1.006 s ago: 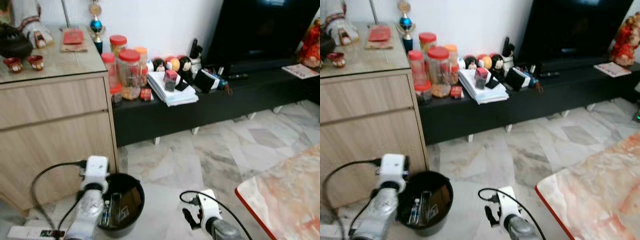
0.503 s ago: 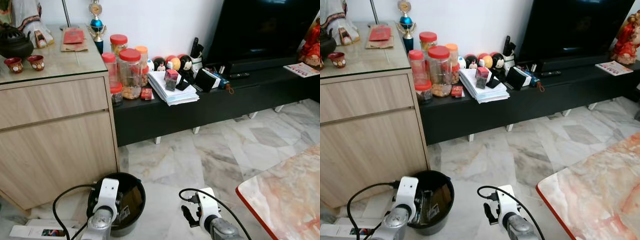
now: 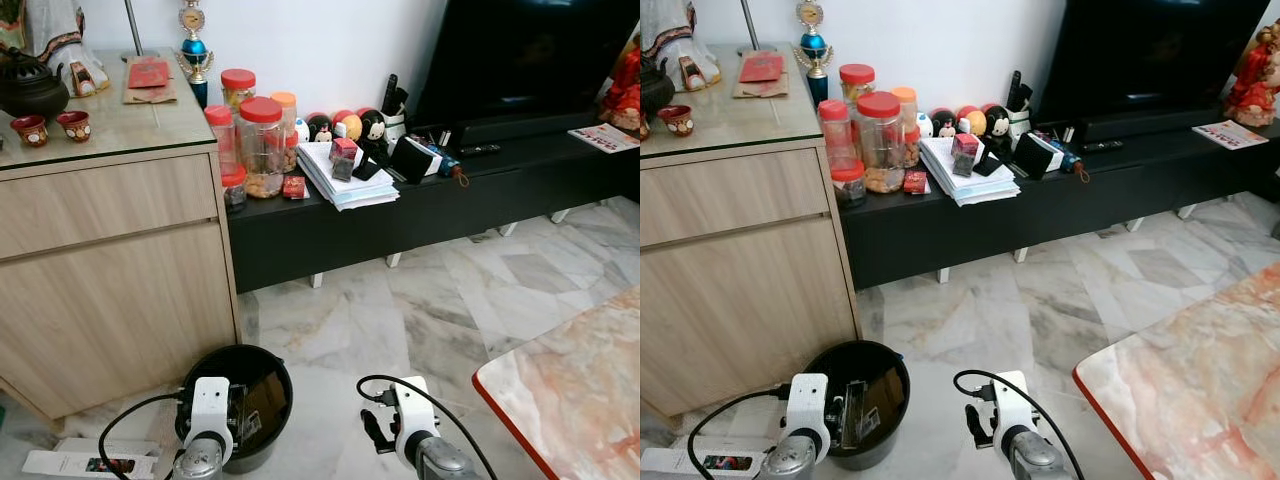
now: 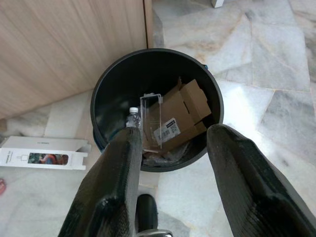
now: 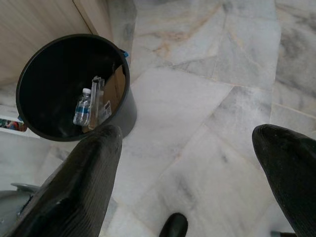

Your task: Picking trash to rubbish bin

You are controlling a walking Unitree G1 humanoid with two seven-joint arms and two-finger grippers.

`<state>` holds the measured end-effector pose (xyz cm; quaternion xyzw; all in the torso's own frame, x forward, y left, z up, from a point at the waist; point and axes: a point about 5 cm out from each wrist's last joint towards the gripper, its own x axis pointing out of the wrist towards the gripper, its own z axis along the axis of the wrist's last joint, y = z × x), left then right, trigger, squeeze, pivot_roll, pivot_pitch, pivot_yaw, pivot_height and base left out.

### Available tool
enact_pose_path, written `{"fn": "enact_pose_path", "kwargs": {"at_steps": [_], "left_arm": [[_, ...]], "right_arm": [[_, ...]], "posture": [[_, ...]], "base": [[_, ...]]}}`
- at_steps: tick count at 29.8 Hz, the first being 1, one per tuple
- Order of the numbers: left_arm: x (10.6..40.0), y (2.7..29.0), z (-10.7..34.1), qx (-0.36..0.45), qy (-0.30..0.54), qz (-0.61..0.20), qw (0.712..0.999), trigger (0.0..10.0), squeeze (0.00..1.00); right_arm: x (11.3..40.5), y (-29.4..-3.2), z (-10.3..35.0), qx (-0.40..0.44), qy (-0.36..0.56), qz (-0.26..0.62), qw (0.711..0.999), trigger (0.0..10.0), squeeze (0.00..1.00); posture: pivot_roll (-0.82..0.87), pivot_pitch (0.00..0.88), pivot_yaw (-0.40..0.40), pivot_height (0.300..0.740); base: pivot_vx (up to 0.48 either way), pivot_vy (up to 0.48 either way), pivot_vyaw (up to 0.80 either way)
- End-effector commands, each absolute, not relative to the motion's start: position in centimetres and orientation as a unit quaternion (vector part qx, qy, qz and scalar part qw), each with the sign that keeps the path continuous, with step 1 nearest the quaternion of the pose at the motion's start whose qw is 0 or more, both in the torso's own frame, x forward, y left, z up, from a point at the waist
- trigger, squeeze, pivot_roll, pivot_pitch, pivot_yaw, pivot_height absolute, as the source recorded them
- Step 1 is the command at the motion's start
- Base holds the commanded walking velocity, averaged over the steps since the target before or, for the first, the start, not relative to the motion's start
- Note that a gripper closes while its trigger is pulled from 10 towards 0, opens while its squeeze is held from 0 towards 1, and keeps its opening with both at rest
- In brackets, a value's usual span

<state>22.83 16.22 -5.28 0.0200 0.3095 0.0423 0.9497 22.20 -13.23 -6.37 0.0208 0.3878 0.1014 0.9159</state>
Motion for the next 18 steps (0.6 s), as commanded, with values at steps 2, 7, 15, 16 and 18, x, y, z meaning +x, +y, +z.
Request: {"fn": "enact_pose_path", "kwargs": {"at_steps": [2,7,15,16,18], "left_arm": [[22.47,15.90,-5.62,0.016,0.320,0.037,0.947,10.0,0.00],[22.47,15.94,-5.62,0.011,0.319,0.039,0.947,10.0,0.00],[22.51,15.76,-5.60,0.006,0.316,0.036,0.948,10.0,0.00],[22.49,15.73,-5.61,0.006,0.316,0.035,0.948,10.0,0.00],[22.46,15.67,-5.63,0.007,0.317,0.033,0.948,10.0,0.00]], "right_arm": [[22.43,-13.57,-6.20,0.028,0.378,0.086,0.921,10.0,0.00],[22.40,-13.56,-6.21,0.030,0.377,0.081,0.922,10.0,0.00],[22.39,-13.62,-6.23,0.029,0.378,0.079,0.922,10.0,0.00],[22.38,-13.62,-6.23,0.029,0.378,0.079,0.922,10.0,0.00],[22.37,-13.63,-6.24,0.029,0.378,0.079,0.922,10.0,0.00]], "posture": [[0.11,0.000,-0.085,0.740],[0.11,0.000,-0.082,0.740],[0.11,0.000,-0.083,0.740],[0.11,0.000,-0.083,0.740],[0.11,0.000,-0.086,0.740]], "base": [[0.000,0.000,0.00],[0.000,0.000,0.00],[0.000,0.000,0.00],[0.000,0.000,0.00],[0.000,0.000,0.00]]}}
